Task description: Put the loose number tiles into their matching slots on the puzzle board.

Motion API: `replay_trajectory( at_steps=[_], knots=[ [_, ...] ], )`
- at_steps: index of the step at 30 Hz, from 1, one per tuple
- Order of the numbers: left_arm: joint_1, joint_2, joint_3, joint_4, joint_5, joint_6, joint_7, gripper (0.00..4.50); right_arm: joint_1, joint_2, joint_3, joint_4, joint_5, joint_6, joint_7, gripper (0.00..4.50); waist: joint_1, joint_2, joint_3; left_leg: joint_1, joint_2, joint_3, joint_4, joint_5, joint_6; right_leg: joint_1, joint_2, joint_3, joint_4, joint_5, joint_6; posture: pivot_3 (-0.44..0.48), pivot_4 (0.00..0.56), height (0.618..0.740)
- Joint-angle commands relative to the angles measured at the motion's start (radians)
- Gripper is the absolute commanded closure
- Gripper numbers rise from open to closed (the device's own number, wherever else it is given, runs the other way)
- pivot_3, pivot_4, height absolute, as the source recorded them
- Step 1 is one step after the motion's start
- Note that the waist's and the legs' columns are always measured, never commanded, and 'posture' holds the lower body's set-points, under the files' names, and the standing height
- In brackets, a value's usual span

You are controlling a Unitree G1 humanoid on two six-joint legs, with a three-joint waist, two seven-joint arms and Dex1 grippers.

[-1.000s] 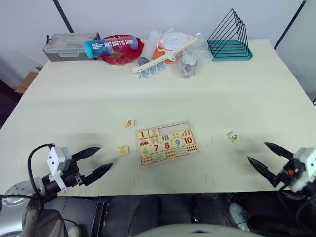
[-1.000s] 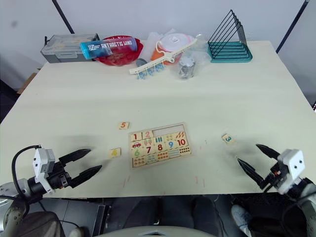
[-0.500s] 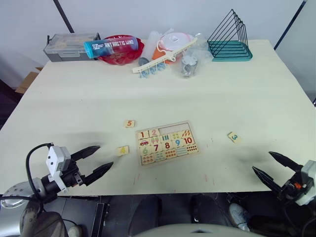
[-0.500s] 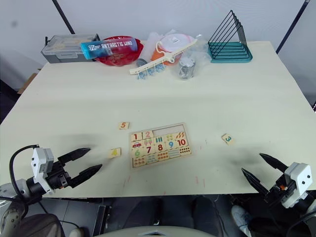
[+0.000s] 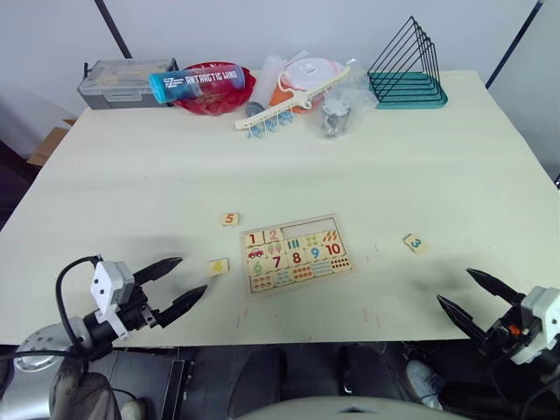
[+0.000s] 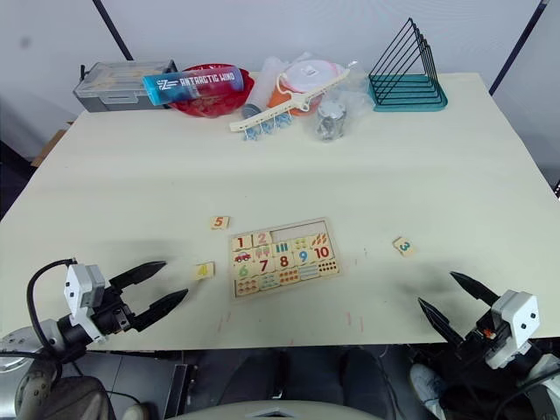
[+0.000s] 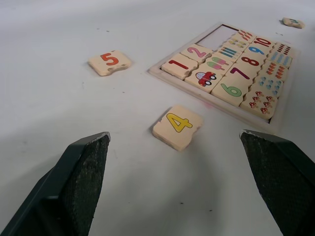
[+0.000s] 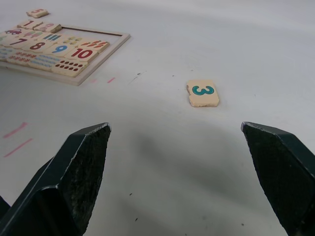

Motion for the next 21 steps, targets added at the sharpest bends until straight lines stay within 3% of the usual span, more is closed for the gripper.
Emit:
replay_trajectory(
  at_steps=[1, 21],
  knots=[
    [-0.004, 0.001, 0.008, -0.024, 0.000, -0.023, 0.001, 0.00, -0.003, -0.007, -0.003, -0.023, 0.004, -0.017, -0.011, 0.05, 0.000, 0.000, 0.000, 0.000, 0.000, 0.000, 0.000, 0.000, 0.000, 0.000, 0.000, 0.000, 0.000, 0.000, 0.000, 0.000, 0.150, 0.740],
    [-0.023, -0.015, -0.008, -0.017, -0.008, -0.053, -0.012, 0.00, -0.041, -0.051, 0.029, -0.050, 0.011, 0.025, -0.035, 0.05, 0.000, 0.000, 0.000, 0.000, 0.000, 0.000, 0.000, 0.000, 0.000, 0.000, 0.000, 0.000, 0.000, 0.000, 0.000, 0.000, 0.150, 0.740]
  ],
)
